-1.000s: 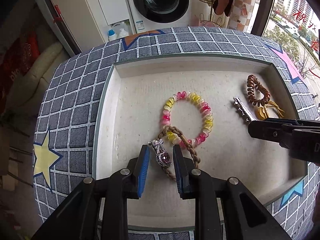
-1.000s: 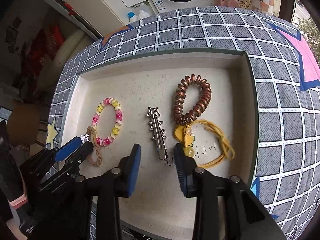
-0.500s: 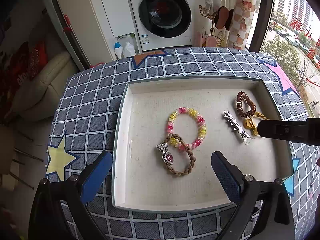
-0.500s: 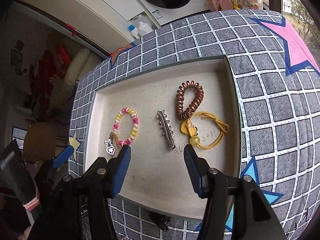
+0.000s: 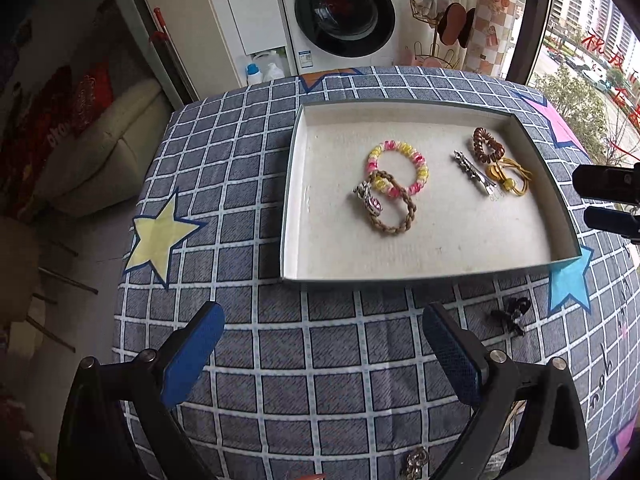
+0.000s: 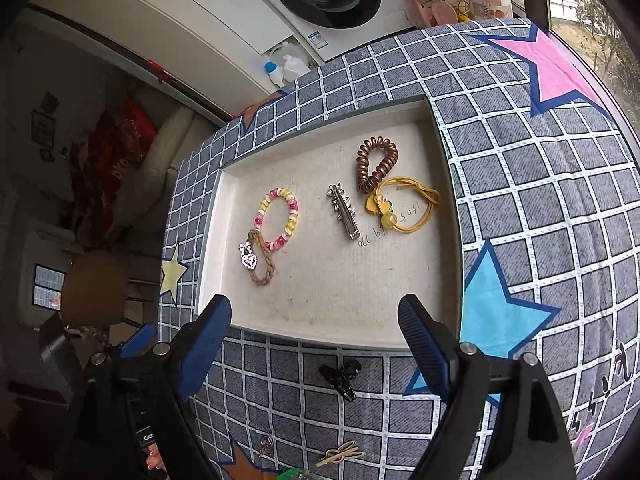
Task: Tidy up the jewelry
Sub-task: 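Move the left tool to the purple heart pendant while the right tool approaches the green bangle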
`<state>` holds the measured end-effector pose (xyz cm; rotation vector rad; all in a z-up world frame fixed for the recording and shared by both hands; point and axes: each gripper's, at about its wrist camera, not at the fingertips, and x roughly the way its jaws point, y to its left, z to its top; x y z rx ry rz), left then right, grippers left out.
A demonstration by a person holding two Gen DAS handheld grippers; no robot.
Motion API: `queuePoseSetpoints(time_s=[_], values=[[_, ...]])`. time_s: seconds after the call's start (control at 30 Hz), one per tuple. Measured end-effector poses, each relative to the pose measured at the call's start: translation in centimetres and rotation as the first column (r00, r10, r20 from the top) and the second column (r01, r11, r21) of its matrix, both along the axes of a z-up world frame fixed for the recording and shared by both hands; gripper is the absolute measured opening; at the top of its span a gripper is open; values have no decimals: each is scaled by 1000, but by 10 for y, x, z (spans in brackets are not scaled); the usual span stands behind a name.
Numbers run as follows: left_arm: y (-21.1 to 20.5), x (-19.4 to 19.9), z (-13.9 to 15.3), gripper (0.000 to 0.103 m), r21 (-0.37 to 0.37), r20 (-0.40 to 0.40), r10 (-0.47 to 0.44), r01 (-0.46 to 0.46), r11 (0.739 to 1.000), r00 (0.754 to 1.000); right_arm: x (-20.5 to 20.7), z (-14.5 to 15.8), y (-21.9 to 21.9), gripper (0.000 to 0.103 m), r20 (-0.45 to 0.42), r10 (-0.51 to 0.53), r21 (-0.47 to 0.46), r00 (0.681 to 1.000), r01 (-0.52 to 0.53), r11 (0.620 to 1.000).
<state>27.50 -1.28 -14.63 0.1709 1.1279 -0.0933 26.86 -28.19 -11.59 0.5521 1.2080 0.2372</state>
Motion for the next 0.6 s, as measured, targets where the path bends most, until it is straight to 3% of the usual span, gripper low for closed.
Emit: queuePoseSetpoints(time_s=[0.27, 0.6], values=[[23, -38, -10, 103, -36, -60, 36, -38, 999, 998, -40, 4, 1, 90, 3, -33, -2, 999, 33, 999], [24, -74, -21, 103, -59, -115, -32, 26, 998, 993, -84, 3, 18, 90, -8, 17, -59, 1000, -17, 998]])
